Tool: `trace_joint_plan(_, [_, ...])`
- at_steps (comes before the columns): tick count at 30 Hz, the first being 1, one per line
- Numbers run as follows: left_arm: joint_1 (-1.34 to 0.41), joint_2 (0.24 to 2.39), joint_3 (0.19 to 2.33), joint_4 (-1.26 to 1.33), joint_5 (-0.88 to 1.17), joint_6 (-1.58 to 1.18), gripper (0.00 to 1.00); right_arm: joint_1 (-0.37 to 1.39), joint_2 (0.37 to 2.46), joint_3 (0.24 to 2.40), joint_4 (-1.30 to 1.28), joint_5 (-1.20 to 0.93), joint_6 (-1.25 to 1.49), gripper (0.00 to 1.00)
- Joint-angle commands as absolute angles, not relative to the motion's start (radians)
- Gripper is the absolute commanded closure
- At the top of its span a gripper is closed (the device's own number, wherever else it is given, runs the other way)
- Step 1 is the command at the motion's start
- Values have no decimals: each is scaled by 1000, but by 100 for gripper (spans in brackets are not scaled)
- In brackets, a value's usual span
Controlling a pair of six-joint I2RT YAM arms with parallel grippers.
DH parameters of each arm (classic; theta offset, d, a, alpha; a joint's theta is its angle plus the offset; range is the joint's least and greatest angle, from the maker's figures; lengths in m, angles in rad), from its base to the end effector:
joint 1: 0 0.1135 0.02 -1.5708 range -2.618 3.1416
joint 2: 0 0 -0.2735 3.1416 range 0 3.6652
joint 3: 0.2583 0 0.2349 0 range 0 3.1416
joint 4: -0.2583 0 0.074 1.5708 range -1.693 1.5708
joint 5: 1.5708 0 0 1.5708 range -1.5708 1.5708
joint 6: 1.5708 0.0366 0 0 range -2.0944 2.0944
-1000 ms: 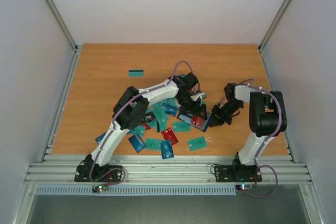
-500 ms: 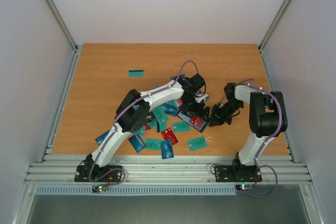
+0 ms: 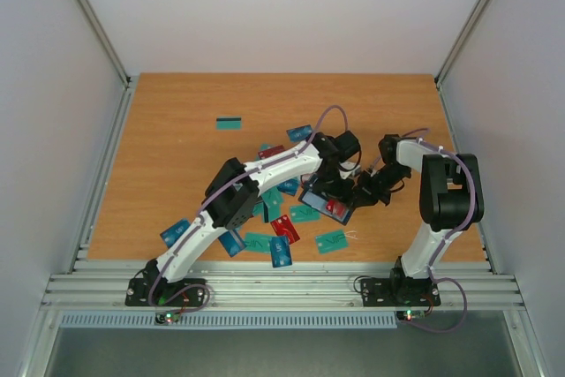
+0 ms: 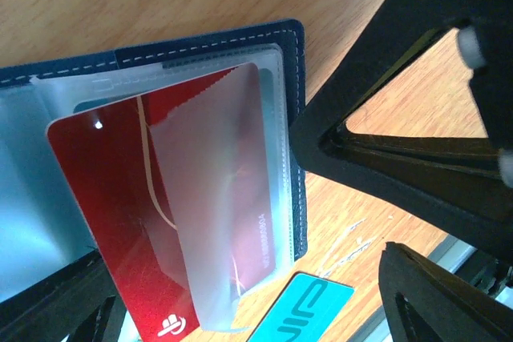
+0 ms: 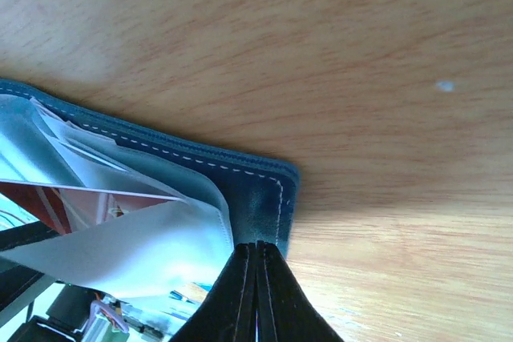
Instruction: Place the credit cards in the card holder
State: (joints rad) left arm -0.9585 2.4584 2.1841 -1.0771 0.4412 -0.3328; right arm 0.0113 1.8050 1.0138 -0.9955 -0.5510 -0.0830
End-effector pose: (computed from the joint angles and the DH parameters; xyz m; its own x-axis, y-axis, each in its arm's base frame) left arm 0.2690 -0.4102 0.1779 -0.7894 0.6100 -0.0695 0.5666 0.6802 -0.4650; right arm 0.2630 0.0221 0.1575 -0.9819 -0.0817 0.1711 0.0212 0.8494 0.5274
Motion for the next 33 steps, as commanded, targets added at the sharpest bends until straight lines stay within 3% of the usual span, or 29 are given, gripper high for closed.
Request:
trace_joint_plan(1, [-989,2500,2225,-1086,433,-367,16,15,1807,1052,-991,-586,-78,96])
trace_joint_plan(12, [-988,2519,2251,-1064,449,-543,14,-53,1817,1078,-995,-612,-92,96])
trace_joint_plan(16, [-977,2490,2237,-1082,437,-549,8,-80,1791,1092,-1021,-603,-102,96])
trace_joint_plan(18, [-965,2458,2215,-1081,439,-543,1,-85,1775,1093,-1033,-595,-104,96])
trace_joint_plan(33, [-907,2287,2115,-1158,415,-445,1,-92,1701,1077,-1045,-597,-70,96])
